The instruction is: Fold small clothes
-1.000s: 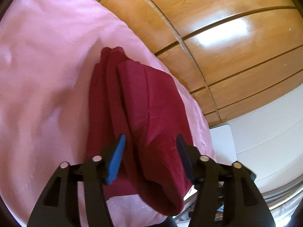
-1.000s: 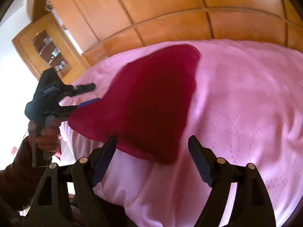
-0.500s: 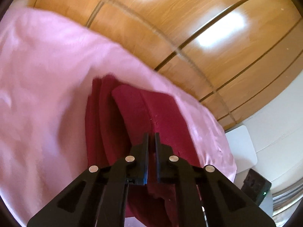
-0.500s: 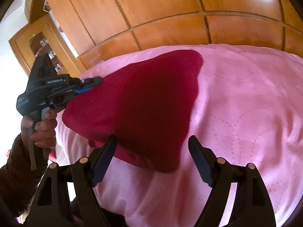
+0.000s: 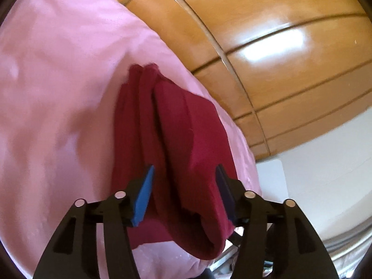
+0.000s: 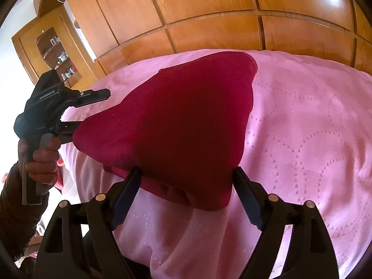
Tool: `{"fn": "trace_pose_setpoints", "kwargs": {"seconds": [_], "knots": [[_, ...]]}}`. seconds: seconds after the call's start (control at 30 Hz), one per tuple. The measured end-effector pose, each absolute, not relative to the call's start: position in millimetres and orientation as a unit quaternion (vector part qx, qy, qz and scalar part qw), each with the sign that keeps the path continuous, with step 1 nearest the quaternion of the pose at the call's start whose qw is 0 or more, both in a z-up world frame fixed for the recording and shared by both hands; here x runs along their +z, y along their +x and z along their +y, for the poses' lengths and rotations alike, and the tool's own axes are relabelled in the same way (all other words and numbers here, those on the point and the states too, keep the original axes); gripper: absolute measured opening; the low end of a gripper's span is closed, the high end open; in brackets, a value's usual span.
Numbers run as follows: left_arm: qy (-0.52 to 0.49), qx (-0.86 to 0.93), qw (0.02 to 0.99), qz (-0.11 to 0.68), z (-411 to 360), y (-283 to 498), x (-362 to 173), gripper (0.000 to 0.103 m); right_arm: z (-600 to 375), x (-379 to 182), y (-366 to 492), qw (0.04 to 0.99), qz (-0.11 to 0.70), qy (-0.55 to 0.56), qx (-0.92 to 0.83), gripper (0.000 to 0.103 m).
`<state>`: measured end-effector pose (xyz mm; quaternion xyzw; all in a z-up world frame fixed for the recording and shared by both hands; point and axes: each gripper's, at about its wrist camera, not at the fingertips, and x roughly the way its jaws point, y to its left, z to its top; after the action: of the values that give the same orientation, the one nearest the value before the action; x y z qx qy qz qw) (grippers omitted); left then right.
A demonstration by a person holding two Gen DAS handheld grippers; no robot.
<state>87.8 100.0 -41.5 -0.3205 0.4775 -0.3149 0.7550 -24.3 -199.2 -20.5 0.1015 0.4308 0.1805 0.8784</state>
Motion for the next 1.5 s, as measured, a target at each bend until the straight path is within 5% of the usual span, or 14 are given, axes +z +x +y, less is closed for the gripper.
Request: {"fn": "trace_pose_setpoints", "kwargs": {"seconds": [0.13, 0.17, 0.2, 0.27, 0.47, 0.63, 0.77, 0.83, 0.9, 1.17, 1.3, 1.5], "knots": [[-0.260, -0.311, 0.763, 0.503, 69, 86, -50, 0.060, -198, -21, -25, 0.880, 0.431, 0.099, 0.176, 0.083], [-0.253, -0.303, 0.768, 0.503, 65, 87, -52, 0.053, -198, -21, -26, 0.881, 0.430, 0.095, 0.174, 0.083], [-0.247, -0.297, 0.774, 0.502, 63, 88, -51, 0.035, -198, -20, -26, 0.883, 0.428, 0.091, 0.171, 0.083], [-0.250, -0.290, 0.782, 0.492, 64, 93, -51, 0.024, -201, -16, -28, 0.889, 0.421, 0.081, 0.162, 0.083], [-0.200, -0.286, 0.838, 0.420, 72, 73, -14, 0.016, -225, 10, -28, 0.908, 0.374, 0.124, 0.143, 0.083], [-0.148, -0.269, 0.873, 0.379, 81, 50, 1, 0.016, -189, 16, -19, 0.896, 0.377, 0.093, 0.217, 0.069], [-0.144, -0.210, 0.869, 0.425, 104, 64, -35, 0.016, -141, -19, -4, 0.874, 0.420, 0.027, 0.242, 0.070], [-0.172, -0.198, 0.846, 0.463, 115, 76, -58, 0.024, -128, -31, -1, 0.878, 0.418, -0.007, 0.233, 0.081], [-0.188, -0.180, 0.852, 0.454, 126, 74, -55, 0.044, -120, -32, -4, 0.882, 0.412, -0.037, 0.224, 0.082], [-0.219, -0.189, 0.883, 0.371, 125, 62, 0, 0.044, -131, -23, -2, 0.873, 0.431, -0.034, 0.226, 0.084], [-0.167, -0.191, 0.888, 0.383, 98, 65, -8, 0.044, -153, 4, 15, 0.881, 0.412, 0.061, 0.226, 0.083], [-0.155, -0.193, 0.884, 0.397, 80, 73, -22, 0.044, -136, 6, 63, 0.901, 0.392, 0.043, 0.183, 0.081]]}}
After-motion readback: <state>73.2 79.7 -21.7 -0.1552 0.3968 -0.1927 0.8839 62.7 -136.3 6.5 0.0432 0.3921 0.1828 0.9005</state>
